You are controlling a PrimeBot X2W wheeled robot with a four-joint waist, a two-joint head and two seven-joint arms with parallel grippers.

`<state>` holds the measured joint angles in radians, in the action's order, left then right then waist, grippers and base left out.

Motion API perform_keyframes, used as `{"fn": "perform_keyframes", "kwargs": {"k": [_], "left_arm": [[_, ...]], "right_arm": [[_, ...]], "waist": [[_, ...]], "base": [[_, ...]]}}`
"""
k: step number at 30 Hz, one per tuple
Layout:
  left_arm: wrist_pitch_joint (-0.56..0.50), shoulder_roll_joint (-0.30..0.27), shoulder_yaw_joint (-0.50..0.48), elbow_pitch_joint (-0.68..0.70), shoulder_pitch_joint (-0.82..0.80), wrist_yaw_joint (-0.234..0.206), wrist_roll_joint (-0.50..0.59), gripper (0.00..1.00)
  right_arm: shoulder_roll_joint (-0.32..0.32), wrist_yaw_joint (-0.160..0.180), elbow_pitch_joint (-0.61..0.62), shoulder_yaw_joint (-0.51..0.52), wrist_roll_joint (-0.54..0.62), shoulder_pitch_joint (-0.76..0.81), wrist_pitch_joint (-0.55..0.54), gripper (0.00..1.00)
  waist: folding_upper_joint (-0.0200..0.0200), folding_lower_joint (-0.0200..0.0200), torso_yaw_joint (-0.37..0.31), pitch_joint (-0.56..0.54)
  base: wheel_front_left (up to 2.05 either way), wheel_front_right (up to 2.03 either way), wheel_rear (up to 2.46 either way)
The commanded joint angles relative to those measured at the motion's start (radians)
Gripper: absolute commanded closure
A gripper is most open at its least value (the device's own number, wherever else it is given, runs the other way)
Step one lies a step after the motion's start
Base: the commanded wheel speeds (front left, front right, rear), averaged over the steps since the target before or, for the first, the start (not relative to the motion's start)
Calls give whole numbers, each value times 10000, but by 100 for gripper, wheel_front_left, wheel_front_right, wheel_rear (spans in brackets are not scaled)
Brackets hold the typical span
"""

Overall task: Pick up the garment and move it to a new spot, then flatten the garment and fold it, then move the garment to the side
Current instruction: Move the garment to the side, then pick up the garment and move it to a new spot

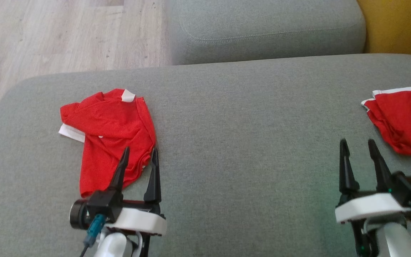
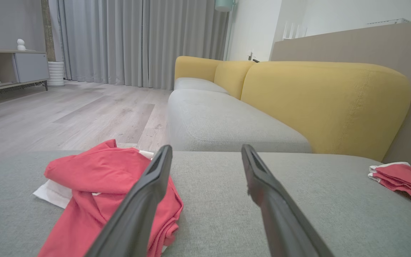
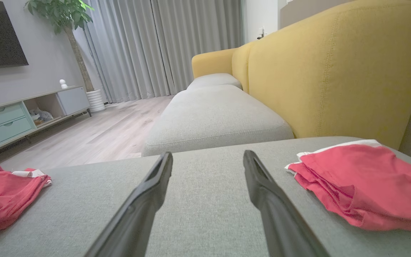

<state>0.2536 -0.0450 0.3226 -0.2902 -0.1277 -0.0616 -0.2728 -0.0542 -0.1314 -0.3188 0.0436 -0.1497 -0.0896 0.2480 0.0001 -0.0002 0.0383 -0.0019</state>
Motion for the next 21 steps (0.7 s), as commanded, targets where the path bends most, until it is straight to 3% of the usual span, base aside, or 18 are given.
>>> {"fn": "perform_keyframes", "kwargs": {"k": [1, 13, 21], "left_arm": [[82, -52, -388, 219, -208, -2, -11, 0], [82, -52, -402, 203, -137, -67, -134, 0], [82, -52, -452, 190, -210, -60, -66, 0]], "right_arm": [[24, 7, 518, -131, -86, -96, 122, 0], [38, 7, 1028, -477, -380, 411, 136, 0], [38, 7, 1053, -635, -558, 551, 136, 0]], "waist": [[-1, 2, -3, -6], [-1, 2, -103, -12], [-1, 2, 196, -23]], "base": [[0, 0, 0], [0, 0, 0], [0, 0, 0]]}}
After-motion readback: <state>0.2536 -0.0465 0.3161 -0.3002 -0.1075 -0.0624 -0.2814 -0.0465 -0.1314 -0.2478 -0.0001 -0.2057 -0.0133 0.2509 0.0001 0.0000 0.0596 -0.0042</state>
